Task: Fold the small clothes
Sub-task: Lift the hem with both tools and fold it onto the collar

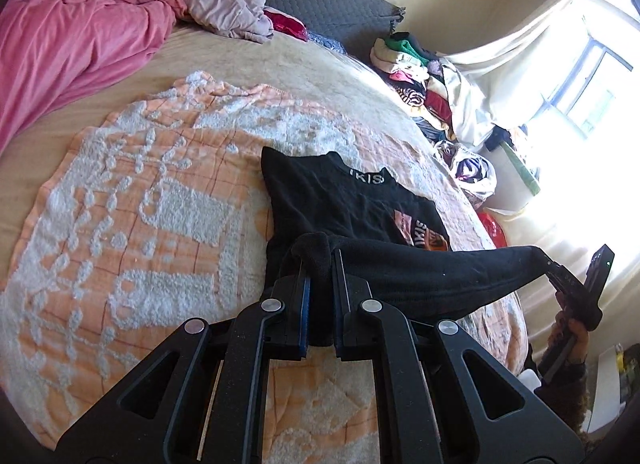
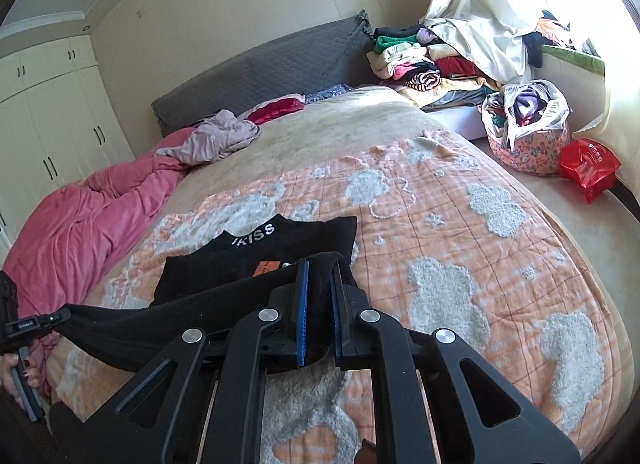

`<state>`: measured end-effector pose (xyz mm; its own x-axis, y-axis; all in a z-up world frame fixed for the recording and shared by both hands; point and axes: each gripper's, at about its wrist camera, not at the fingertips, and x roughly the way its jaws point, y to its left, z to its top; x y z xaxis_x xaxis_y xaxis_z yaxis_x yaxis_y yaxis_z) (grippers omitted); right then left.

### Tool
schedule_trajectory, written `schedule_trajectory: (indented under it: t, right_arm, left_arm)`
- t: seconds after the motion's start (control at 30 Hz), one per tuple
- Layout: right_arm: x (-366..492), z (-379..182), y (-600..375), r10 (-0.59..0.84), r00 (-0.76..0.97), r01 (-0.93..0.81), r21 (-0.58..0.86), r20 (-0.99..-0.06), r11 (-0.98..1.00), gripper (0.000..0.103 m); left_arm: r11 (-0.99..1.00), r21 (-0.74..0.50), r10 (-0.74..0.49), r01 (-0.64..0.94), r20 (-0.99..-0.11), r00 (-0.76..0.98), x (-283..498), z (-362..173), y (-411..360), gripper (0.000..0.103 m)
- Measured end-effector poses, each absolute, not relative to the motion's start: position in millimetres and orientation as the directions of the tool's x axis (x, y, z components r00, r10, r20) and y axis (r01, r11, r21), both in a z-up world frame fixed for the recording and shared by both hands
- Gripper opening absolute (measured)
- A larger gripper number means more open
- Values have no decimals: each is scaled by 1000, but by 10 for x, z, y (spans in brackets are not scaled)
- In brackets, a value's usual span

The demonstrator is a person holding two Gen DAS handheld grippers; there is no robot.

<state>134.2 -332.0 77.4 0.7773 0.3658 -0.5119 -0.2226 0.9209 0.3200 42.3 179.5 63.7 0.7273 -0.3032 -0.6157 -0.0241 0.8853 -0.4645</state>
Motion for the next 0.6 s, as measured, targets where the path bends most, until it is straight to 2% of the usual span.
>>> schedule_trajectory:
  t: [0.27, 0.6]
  right_arm:
    - [1778, 786, -3285, 335, 792, -186, 322, -510, 929, 8]
    - [2367, 708, -3139, 337, 782, -166, 347, -523, 923, 8]
  left_arm:
    - [897, -439, -258, -44, -602, 755, 850, 747, 1808, 3]
    - [906, -410, -190, -105, -617, 764, 1442, 634, 1897, 3]
